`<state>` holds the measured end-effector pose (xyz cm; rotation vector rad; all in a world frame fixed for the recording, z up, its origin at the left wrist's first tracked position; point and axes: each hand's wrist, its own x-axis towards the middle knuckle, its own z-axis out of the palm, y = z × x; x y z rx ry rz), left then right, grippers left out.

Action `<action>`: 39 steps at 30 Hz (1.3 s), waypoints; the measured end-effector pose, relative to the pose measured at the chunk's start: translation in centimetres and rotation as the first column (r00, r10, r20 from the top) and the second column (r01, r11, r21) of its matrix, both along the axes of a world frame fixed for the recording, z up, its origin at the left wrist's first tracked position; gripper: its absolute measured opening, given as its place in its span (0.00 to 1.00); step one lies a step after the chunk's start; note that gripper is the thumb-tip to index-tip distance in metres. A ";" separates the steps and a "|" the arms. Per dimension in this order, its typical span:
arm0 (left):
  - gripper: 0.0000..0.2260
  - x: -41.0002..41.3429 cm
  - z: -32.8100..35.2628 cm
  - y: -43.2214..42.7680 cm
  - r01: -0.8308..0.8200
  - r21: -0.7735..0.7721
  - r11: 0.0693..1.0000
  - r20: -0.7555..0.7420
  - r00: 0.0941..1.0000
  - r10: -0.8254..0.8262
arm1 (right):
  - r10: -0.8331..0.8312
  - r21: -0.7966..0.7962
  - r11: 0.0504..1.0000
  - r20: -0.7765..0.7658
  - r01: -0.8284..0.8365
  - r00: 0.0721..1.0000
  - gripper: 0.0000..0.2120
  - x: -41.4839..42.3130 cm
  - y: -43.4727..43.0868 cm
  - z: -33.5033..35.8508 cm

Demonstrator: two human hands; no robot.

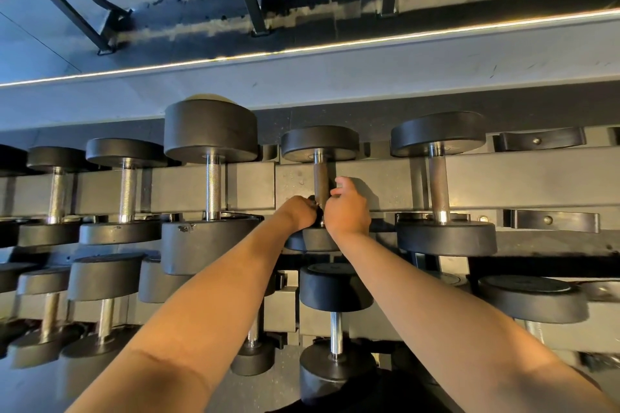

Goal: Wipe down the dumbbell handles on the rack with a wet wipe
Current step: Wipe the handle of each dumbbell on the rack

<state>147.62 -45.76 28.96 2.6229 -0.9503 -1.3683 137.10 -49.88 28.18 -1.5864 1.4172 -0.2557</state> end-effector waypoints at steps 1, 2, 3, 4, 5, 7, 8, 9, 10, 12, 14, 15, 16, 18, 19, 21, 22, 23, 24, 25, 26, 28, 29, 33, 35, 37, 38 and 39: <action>0.14 -0.1 0.4 0.0 -0.002 -0.001 1.000 -0.009 1.000 0.002 | 0.002 0.002 1.000 -0.001 -0.002 1.000 0.21 0.0 0.0 0.0; 0.15 -0.1 0.6 0.1 0.009 -0.003 1.000 -0.017 1.000 -0.009 | 0.005 0.002 1.000 -0.002 -0.005 1.000 0.21 0.0 -0.1 -0.1; 0.15 -0.2 0.8 0.3 0.032 -0.001 0.999 -0.015 0.999 -0.032 | 0.007 0.005 1.000 -0.001 -0.007 1.000 0.21 0.0 -0.2 -0.1; 0.16 -0.2 0.9 0.7 0.045 0.002 0.999 -0.011 0.999 -0.045 | 0.005 0.008 1.000 0.004 -0.005 1.000 0.21 0.0 -0.2 -0.2; 0.15 -0.1 0.9 1.1 0.021 -0.011 1.000 -0.017 1.000 -0.021 | 0.001 0.010 1.000 0.009 -0.001 1.000 0.21 -0.1 -0.2 -0.2; 0.11 0.2 0.4 1.9 -0.122 -0.066 0.990 -0.060 0.991 0.119 | -0.004 0.007 1.000 0.019 0.004 1.000 0.20 -0.2 -0.1 -0.2; 0.10 0.1 0.4 2.2 -0.188 -0.101 0.977 -0.078 0.980 0.181 | -0.008 0.005 1.000 0.022 0.007 1.000 0.19 -0.2 -0.1 -0.1; 0.08 0.1 0.3 2.4 -0.218 -0.130 0.967 -0.069 0.975 0.210 | -0.013 0.003 1.000 0.027 0.013 1.000 0.19 -0.2 -0.1 -0.1; 0.07 -0.1 0.2 2.6 -0.238 -0.152 0.959 -0.053 0.971 0.232 | -0.018 0.000 1.000 0.034 0.018 0.999 0.18 -0.2 -0.1 0.0; 0.06 -0.6 0.2 3.1 -0.280 -0.219 0.935 -0.007 0.958 0.285 | -0.022 -0.005 1.000 0.057 0.023 0.998 0.17 -0.3 0.0 0.0; 0.06 -1.5 0.6 3.6 -0.353 -0.320 0.879 -0.042 0.932 0.359 | -0.013 -0.012 1.000 0.084 0.014 0.996 0.16 -0.4 0.2 -0.1; 0.05 -1.9 0.6 3.9 -0.380 -0.363 0.851 -0.067 0.921 0.383 | -0.003 -0.015 1.000 0.097 0.004 0.995 0.15 -0.5 0.3 -0.1; 0.05 -2.4 0.8 4.1 -0.388 -0.396 0.832 -0.089 0.918 0.386 | 0.008 -0.015 1.000 0.116 -0.007 0.993 0.15 -0.6 0.4 -0.3; 0.06 -3.6 1.1 4.2 -0.360 -0.443 0.821 -0.119 0.931 0.345 | 0.019 -0.007 1.000 0.209 -0.018 0.978 0.13 -0.9 0.5 -0.5; 0.06 -4.0 1.2 4.1 -0.337 -0.465 0.819 -0.119 0.940 0.320 | 0.011 0.002 1.000 0.278 -0.012 0.960 0.12 -1.1 0.6 -0.6; 0.07 -4.6 1.2 4.0 -0.300 -0.517 0.801 -0.098 0.951 0.293 | -0.031 0.011 1.000 0.402 0.029 0.915 0.09 -1.7 0.8 -0.8; 0.08 -4.7 1.1 3.9 -0.278 -0.542 0.793 -0.075 0.956 0.284 | -0.052 0.025 0.999 0.446 0.046 0.893 0.09 -2.0 0.9 -0.8; 0.09 -4.8 1.3 3.8 -0.256 -0.565 0.785 -0.047 0.959 0.279 | -0.063 0.057 0.998 0.473 0.041 0.879 0.11 -2.1 0.8 -0.7; 0.10 -4.9 1.4 3.7 -0.244 -0.589 0.770 -0.025 0.958 0.285 | -0.061 0.103 0.995 0.480 0.013 0.875 0.12 -2.2 0.7 -0.6; 0.12 -4.8 1.6 3.4 -0.234 -0.616 0.752 -0.014 0.958 0.287 | -0.044 0.153 0.988 0.473 -0.033 0.880 0.11 -2.2 0.3 -0.3; 0.15 -4.8 1.7 3.1 -0.218 -0.642 0.735 -0.009 0.961 0.278 | -0.023 0.200 0.976 0.465 -0.080 0.885 0.10 -2.1 0.0 0.1; 0.19 -4.7 1.9 2.5 -0.175 -0.675 0.717 -0.007 0.973 0.231 | -0.056 0.260 0.963 0.463 -0.076 0.885 0.06 -1.7 -1.0 0.7; 0.21 -4.7 1.9 2.3 -0.166 -0.687 0.707 -0.015 0.977 0.215 | -0.112 0.270 0.963 0.459 -0.018 0.881 0.06 -1.5 -1.6 0.9; 0.25 -4.7 1.6 1.9 -0.252 -0.686 0.682 -0.017 0.943 0.332 | -0.299 0.254 0.945 0.410 0.207 0.862 0.06 0.3 -4.1 0.8; 0.23 -4.5 1.4 1.6 -0.298 -0.649 0.700 -0.018 0.926 0.377 | -0.315 0.249 0.940 0.371 0.233 0.874 0.06 1.4 -4.7 0.4; 0.22 -4.1 1.3 1.3 -0.315 -0.591 0.742 -0.030 0.928 0.370 | -0.370 0.307 0.913 0.343 0.269 0.863 0.09 2.5 -4.9 0.0; 0.22 -3.9 1.3 1.2 -0.311 -0.575 0.756 -0.029 0.932 0.361 | -0.411 0.362 0.886 0.329 0.288 0.850 0.09 3.0 -4.9 -0.1; 0.22 -3.8 1.3 1.2 -0.301 -0.569 0.766 -0.021 0.936 0.352 | -0.438 0.412 0.862 0.314 0.294 0.843 0.07 3.4 -4.8 -0.3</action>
